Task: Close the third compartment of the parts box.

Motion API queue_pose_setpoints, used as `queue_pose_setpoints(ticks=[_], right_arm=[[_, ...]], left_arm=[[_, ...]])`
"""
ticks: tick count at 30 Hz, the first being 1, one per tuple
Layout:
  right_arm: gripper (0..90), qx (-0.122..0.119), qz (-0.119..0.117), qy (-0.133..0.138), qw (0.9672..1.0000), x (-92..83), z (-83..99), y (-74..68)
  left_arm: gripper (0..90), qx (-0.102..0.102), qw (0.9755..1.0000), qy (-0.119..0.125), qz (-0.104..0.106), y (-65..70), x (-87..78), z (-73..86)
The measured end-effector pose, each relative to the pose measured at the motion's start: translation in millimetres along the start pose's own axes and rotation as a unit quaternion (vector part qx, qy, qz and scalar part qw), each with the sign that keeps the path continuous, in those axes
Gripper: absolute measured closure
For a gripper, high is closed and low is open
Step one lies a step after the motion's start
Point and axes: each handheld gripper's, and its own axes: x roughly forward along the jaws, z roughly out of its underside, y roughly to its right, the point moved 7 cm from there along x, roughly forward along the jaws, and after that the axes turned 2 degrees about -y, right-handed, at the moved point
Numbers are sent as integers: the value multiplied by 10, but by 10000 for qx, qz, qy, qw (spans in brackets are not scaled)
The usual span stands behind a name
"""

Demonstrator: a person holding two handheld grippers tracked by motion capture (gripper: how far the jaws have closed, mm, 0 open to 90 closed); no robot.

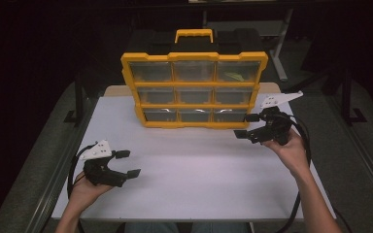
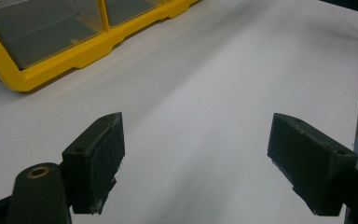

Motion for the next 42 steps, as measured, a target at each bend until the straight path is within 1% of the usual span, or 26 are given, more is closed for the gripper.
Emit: queue_pose_setpoints(ticks=[6,7,10,11,12,14,15,16,18,22,27,28,30,32,33,34,36,38,39,42], right_arm=[[182,35,22,-6,10000,40,84,5],[173,78,52,-30,10000,55,122,-1],[160,40,98,-31,9999,77,162,5],[156,59,112,-39,9999,83,178,4],[154,87,116,-43,9999,84,189,1],[144,65,153,-26,9999,93,213,8],[144,92,152,-34,9998,94,225,5],[144,116,153,-39,9998,95,239,1],[144,105,175,-52,9998,101,270,6],[142,171,187,-48,9997,109,316,18],[139,200,245,-38,9995,114,403,34],[139,245,259,-51,9994,113,419,33],[138,231,272,-45,9994,113,448,42],[138,283,297,-56,9991,115,485,43],[138,260,313,-50,9992,114,502,50],[138,288,320,-44,9991,114,522,48],[138,295,340,-32,9990,109,548,49],[138,302,367,-28,9989,107,578,48],[138,331,377,-37,9987,107,592,45],[138,327,395,-15,9987,99,629,39]], left_arm=[[187,4,10000,-41,-20,-14,4,14],[187,-7,10000,-29,-24,-16,9,18],[187,15,10000,-36,-31,-23,15,24],[187,-18,10000,-38,-37,-22,20,31],[187,-8,10000,-64,-41,-28,18,38],[187,-14,10000,-49,-37,-34,24,46],[187,-62,10000,-38,-41,-31,29,50],[187,-38,10000,-49,-44,-39,29,56],[187,-41,10000,-43,-41,-45,34,65],[187,-56,10000,-57,-51,-55,41,83],[187,-129,9999,-78,-67,-68,58,117],[187,-112,9999,-91,-69,-72,60,122],[187,-84,9999,-107,-70,-77,63,131],[188,-115,9998,-100,-83,-78,72,141],[187,-115,9998,-100,-83,-78,72,141],[188,-108,9998,-118,-86,-85,75,153],[188,-151,9998,-101,-97,-88,79,161],[189,-126,9998,-115,-103,-100,79,174],[189,-170,9997,-135,-98,-98,83,181],[189,-141,9998,-124,-106,-105,93,192]])
